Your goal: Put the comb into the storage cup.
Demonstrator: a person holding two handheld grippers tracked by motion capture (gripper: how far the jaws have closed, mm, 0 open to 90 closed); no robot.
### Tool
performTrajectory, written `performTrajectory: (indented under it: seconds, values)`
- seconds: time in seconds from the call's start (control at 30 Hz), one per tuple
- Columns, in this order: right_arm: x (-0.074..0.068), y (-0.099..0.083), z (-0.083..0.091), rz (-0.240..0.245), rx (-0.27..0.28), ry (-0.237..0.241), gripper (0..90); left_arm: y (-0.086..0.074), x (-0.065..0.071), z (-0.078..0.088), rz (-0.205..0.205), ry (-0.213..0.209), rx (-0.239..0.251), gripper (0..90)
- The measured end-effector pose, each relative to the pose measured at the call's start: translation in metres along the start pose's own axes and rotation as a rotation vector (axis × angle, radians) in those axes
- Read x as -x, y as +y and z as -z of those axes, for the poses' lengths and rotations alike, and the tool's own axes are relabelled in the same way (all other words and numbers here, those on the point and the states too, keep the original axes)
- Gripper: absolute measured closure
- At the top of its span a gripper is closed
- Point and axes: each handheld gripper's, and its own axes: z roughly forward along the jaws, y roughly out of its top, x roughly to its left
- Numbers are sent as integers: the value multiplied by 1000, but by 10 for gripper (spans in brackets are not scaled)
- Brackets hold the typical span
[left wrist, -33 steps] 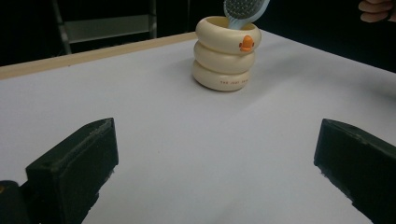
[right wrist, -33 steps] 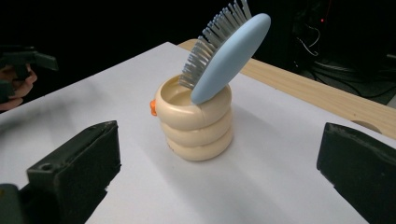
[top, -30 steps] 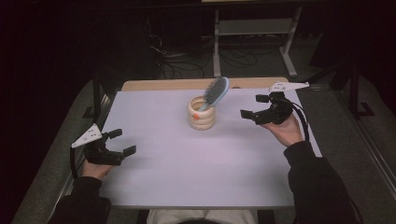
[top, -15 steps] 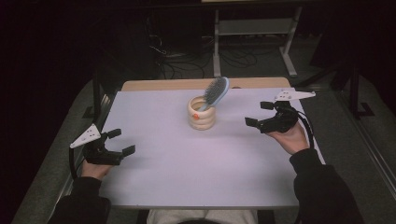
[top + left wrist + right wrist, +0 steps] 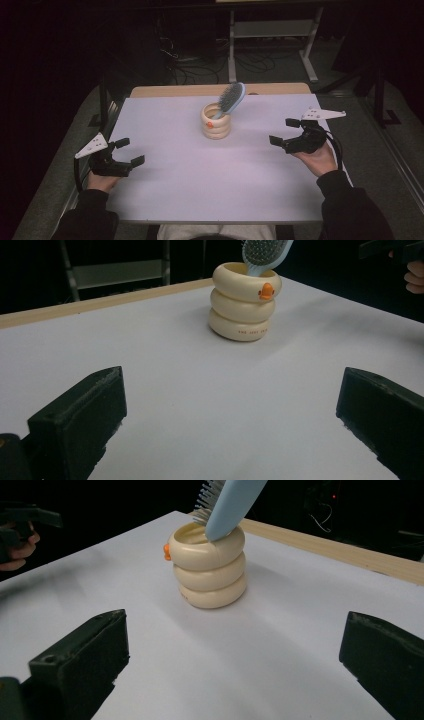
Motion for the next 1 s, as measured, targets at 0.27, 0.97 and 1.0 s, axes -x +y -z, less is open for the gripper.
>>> performTrajectory:
  seconds: [0.27, 0.97, 1.0]
  values:
    - [-2, -13, 9, 2, 5, -9, 0, 0, 0, 0, 2, 6, -2, 0]
    - [0, -44, 30, -14, -1, -44, 0, 0, -1, 0, 13, 8, -2, 0]
    - [0, -45, 31, -13, 0, -47, 0, 0, -1, 0, 13, 9, -2, 0]
